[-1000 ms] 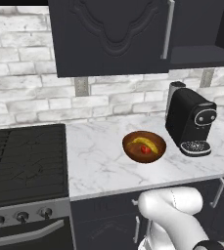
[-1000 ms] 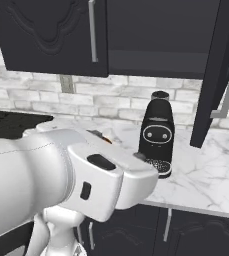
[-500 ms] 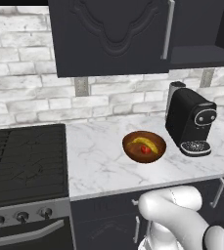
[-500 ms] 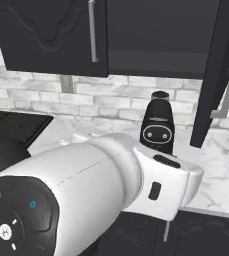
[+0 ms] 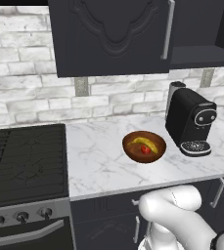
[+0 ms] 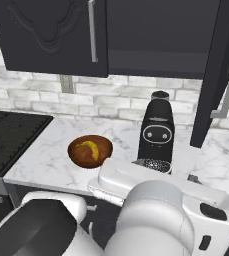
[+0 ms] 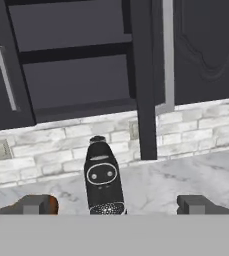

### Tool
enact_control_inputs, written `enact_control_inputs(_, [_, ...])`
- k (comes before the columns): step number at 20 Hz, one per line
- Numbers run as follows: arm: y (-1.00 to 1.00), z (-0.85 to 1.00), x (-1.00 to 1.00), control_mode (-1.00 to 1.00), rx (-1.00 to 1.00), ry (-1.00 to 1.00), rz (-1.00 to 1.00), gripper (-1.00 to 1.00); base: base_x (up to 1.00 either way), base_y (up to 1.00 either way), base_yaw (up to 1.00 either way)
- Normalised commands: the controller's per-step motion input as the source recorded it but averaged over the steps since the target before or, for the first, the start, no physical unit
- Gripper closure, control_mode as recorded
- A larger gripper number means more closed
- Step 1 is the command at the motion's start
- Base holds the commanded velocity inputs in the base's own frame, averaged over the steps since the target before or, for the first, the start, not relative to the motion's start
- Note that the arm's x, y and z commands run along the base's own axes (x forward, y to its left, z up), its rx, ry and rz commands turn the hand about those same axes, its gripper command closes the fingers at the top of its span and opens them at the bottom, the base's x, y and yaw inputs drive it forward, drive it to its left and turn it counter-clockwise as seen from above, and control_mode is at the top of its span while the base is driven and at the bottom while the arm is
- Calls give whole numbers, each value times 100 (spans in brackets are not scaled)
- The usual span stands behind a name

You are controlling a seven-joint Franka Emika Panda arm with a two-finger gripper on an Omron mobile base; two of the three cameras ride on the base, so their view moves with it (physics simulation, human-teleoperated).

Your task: Open the cabinet. Pick the apple and banana from the cabinet and place them into the bowl. Then close the cabinet.

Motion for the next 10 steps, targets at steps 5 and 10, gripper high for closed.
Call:
enact_control_inputs(5, [-25, -6, 23, -100, 0, -25, 7, -100, 0, 0, 0])
enact_control_inputs(10, [-18, -8, 41, -100, 0, -19, 3, -100, 0, 0, 0])
